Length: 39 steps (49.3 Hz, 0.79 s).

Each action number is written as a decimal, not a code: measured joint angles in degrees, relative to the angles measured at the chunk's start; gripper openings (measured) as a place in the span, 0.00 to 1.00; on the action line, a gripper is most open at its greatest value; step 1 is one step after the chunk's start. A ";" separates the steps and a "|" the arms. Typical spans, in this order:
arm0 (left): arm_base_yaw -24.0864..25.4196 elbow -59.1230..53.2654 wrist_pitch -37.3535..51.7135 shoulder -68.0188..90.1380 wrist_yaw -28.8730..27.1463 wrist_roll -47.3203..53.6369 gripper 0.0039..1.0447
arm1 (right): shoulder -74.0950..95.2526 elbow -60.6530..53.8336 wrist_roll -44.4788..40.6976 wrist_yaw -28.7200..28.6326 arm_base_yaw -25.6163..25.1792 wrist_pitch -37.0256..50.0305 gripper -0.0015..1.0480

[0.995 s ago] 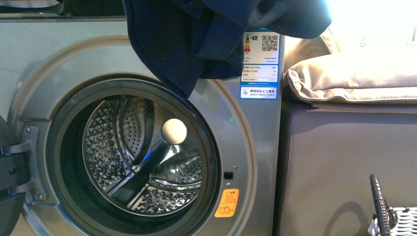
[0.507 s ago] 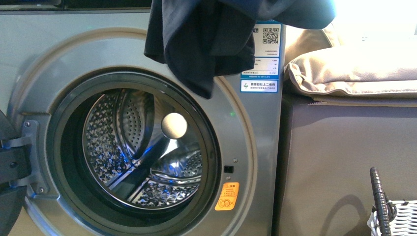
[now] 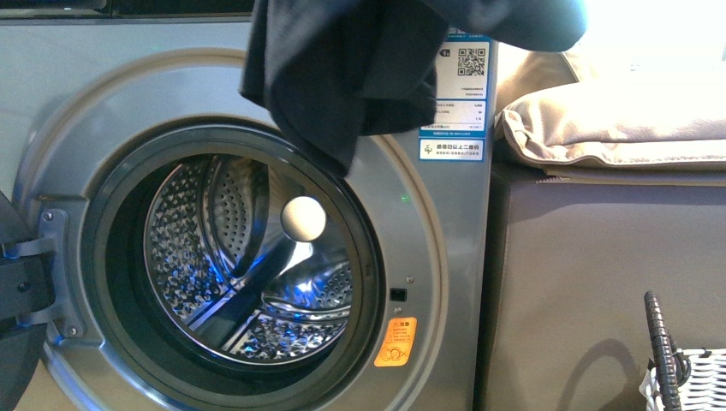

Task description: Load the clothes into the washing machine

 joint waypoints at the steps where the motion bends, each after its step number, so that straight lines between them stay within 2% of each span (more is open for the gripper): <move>1: -0.28 0.81 -1.07 0.55 -1.07 0.87 0.94 | 0.00 0.00 0.00 0.04 -0.02 0.00 0.12; 5: -1.88 3.72 -2.97 3.19 -7.41 2.97 0.94 | 0.00 0.00 -0.02 0.46 -0.20 0.00 0.12; 12: -3.76 6.80 -4.70 5.64 -13.79 4.13 0.94 | 0.00 0.00 -0.04 1.29 -0.39 0.02 0.12; 19: -4.68 11.69 -7.50 8.72 -25.99 0.98 0.94 | 0.02 0.00 -0.07 1.14 -0.63 0.02 0.12; 28: -5.22 11.89 -5.51 9.60 -26.71 -4.61 0.94 | 0.04 0.00 -0.20 1.05 -0.63 0.02 0.12; 39: -5.46 10.12 -3.52 8.81 -25.64 -7.21 0.59 | 0.04 0.13 -0.13 0.61 -0.59 0.13 0.12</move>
